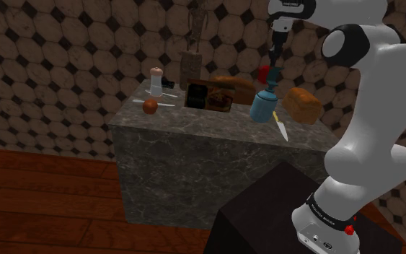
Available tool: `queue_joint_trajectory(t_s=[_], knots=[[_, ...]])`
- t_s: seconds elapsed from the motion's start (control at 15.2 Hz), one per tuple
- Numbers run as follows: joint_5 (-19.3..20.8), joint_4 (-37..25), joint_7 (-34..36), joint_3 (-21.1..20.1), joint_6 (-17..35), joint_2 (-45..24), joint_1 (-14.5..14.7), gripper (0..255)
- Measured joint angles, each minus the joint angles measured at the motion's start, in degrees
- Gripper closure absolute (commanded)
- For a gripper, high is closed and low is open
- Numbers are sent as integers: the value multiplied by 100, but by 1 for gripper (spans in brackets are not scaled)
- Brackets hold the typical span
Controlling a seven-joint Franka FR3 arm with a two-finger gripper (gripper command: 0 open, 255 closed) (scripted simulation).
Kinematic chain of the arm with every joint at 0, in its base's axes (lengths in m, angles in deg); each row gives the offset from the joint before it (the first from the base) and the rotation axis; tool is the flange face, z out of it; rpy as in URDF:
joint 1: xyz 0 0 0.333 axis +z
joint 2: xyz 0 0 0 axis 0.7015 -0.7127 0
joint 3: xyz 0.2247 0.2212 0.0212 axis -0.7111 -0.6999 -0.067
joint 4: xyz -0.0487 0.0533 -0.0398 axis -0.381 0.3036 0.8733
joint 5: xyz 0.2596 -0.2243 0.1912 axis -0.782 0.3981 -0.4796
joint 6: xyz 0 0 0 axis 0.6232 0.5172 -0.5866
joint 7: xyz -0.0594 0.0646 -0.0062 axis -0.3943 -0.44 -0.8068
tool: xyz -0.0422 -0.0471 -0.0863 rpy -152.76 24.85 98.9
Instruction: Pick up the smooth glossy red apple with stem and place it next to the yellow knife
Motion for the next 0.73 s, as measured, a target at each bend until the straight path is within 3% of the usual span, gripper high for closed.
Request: queue_joint_trajectory(t_s=[0.2, 0.73], knots=[[-61, -719, -304, 70, -228, -458, -236, 255], [-59, 45, -342, 86, 395, -310, -301, 255]])
